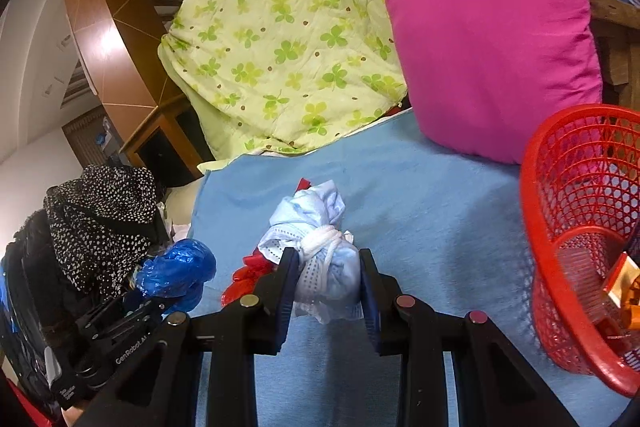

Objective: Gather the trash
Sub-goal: 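Drop the white tissue and blue bag into the red wastebasket with both grippers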

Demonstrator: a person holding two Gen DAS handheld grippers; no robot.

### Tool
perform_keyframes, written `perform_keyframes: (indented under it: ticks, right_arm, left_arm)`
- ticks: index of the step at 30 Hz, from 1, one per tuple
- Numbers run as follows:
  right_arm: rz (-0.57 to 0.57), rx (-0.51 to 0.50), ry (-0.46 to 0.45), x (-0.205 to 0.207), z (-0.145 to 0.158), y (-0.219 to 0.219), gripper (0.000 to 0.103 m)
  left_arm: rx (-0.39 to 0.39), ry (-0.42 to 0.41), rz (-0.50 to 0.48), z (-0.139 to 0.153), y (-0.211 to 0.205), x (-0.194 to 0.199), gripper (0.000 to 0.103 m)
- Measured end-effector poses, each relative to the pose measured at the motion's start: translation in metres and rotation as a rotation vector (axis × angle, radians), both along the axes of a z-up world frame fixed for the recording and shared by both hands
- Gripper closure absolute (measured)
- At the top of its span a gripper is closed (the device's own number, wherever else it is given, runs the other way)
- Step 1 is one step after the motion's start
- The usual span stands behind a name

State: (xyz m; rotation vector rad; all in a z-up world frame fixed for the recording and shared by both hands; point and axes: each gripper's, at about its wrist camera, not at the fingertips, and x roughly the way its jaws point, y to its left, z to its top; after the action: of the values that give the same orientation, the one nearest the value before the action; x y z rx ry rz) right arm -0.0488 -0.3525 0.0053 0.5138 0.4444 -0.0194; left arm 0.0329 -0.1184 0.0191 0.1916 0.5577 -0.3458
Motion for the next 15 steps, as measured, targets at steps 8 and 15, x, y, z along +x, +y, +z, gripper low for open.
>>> perform_keyframes:
  ticks: [8,15]
  right_arm:
    - [-0.027,0.005,-0.03,-0.017,0.005,-0.017,0.071]
    - [-0.051,-0.008,-0.06,-0.031,0.009,-0.031,0.071]
  left_arm:
    - [0.021,-0.048,-0.021,0.009,-0.02,-0.017,0.056]
    - [0.034,-0.08,-0.047,0.014,-0.035,-0.029,0.056]
